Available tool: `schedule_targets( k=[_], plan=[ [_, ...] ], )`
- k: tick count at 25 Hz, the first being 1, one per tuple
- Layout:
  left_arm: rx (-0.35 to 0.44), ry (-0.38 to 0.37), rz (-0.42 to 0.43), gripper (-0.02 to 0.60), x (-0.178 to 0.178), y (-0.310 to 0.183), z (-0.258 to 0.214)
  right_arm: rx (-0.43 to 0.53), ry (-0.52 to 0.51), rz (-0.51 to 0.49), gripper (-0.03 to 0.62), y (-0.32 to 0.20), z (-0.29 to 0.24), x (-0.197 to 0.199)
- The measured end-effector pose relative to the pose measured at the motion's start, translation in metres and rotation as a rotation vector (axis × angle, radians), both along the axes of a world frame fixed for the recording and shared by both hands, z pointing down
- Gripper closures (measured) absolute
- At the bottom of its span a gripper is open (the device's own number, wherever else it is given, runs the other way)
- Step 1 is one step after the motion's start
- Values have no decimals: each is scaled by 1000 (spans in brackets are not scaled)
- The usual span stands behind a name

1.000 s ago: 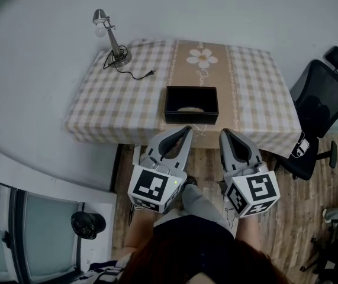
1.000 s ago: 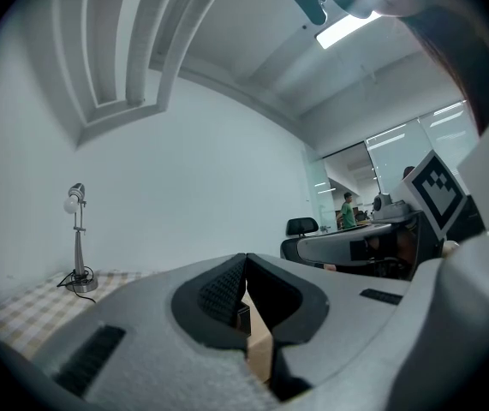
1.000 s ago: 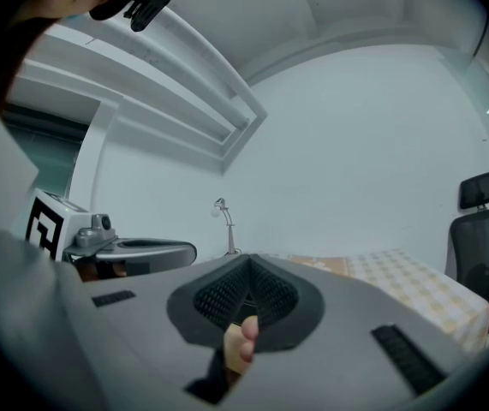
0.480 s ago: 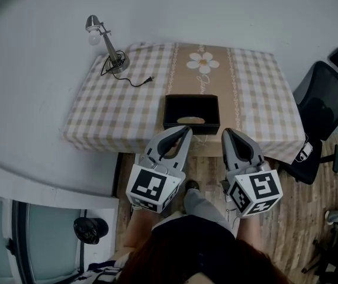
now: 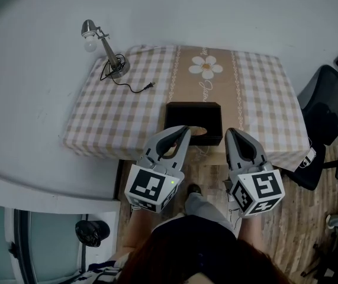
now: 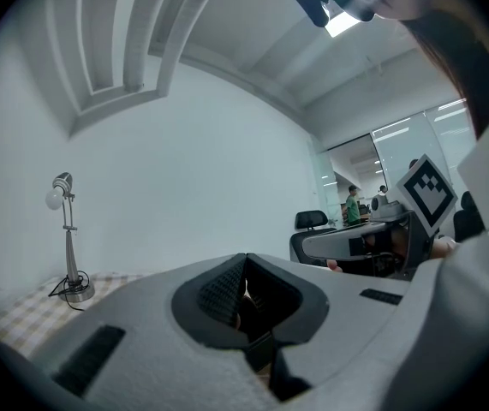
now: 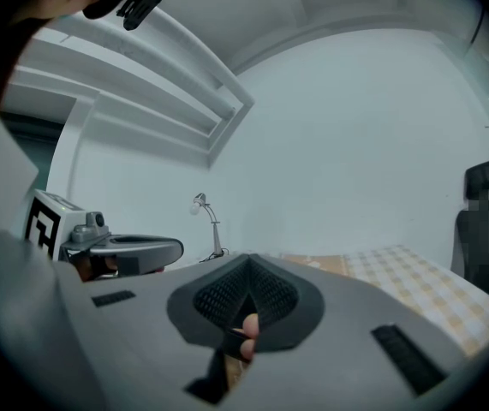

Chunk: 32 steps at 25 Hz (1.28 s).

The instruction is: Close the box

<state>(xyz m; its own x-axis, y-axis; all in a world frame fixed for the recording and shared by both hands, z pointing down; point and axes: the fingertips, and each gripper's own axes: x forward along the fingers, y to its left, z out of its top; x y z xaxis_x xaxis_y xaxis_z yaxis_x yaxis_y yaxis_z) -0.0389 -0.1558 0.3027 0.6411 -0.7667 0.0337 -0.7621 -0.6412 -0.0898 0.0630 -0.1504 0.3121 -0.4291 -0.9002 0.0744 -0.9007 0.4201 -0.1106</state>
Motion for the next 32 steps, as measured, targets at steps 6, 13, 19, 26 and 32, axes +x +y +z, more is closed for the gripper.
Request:
schedule_targets(
  k=[6,13,19,26,32],
  plan=[
    [-10,0,-12,555,-1,-21,1,-14,1,-3,577,-20,2,3],
    [-25,-3,-31,555,-3,-44,6,-27,7,-7,577,-45,9,9],
    [-31,-18,-58,555,-7,-64,11,-26,23,-12,577,-67,12,13],
    [-42,-20,-91,555,-16,-88,15,-29,50,-2,577,-93,21,18],
    [-57,-23,-128,555,-29,-107,21,-33,72,4,577,-113,28,21]
  ],
)
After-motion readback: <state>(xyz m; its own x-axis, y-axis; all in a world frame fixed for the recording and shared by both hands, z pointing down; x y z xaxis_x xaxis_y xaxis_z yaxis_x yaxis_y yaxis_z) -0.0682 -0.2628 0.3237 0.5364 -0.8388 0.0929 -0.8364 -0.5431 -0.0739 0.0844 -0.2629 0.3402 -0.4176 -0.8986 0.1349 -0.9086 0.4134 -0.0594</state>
